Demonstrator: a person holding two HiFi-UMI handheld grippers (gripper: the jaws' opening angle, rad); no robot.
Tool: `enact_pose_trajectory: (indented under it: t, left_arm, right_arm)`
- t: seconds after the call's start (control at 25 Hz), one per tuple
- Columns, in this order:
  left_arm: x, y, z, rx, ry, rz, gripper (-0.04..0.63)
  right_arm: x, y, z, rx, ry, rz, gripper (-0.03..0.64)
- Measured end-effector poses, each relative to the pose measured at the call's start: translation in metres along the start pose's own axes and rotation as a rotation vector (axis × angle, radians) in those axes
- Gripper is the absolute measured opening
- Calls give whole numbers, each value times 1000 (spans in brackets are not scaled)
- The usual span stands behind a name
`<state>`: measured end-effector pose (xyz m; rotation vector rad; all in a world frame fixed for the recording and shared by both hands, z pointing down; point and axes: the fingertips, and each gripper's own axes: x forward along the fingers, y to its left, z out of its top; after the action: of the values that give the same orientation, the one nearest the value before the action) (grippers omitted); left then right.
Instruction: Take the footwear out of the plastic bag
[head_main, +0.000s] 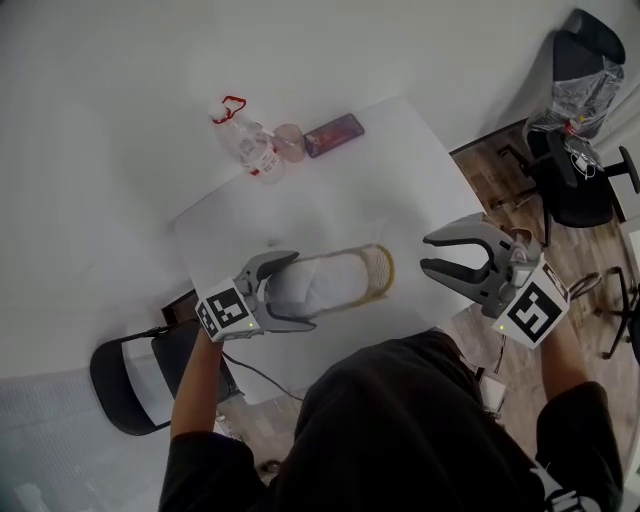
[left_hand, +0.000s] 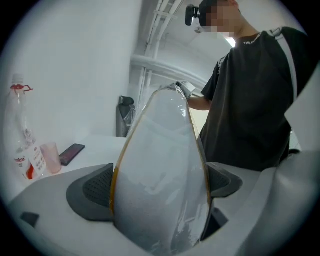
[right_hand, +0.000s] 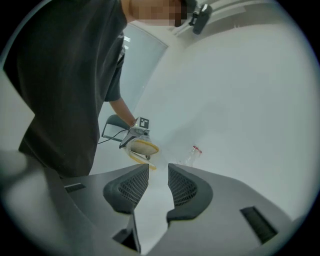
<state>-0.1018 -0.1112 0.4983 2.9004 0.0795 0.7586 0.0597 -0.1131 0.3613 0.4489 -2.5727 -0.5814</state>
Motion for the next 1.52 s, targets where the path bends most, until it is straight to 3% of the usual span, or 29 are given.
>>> enact_pose_trajectory:
  t: [0.2,0.4,0.72,0.88,1.08,1.52]
  left_arm:
    - [-12,-25,33,-87,-82,-113,581]
    - [-17,-44,44,-135,-94,-203,581]
    - [-23,-48,51,-172,-132,-238,581]
    - [-23,-51,50,-181,-103,-263,581]
    - [-20,-56,49,-199,-108,-285,581]
    - [-17,-62,50,-210,-99,-326,580]
  right_arm:
    - [10,16,31,-366,49,111,130]
    - [10,14,68,-523,-1,121,130]
    - [12,24,70,-587,8,204,130]
    - [15,27,71,-590,15,229,134]
    - [13,36,68,-587,51,282,199]
    - [14,29,83,-598,18,278,199]
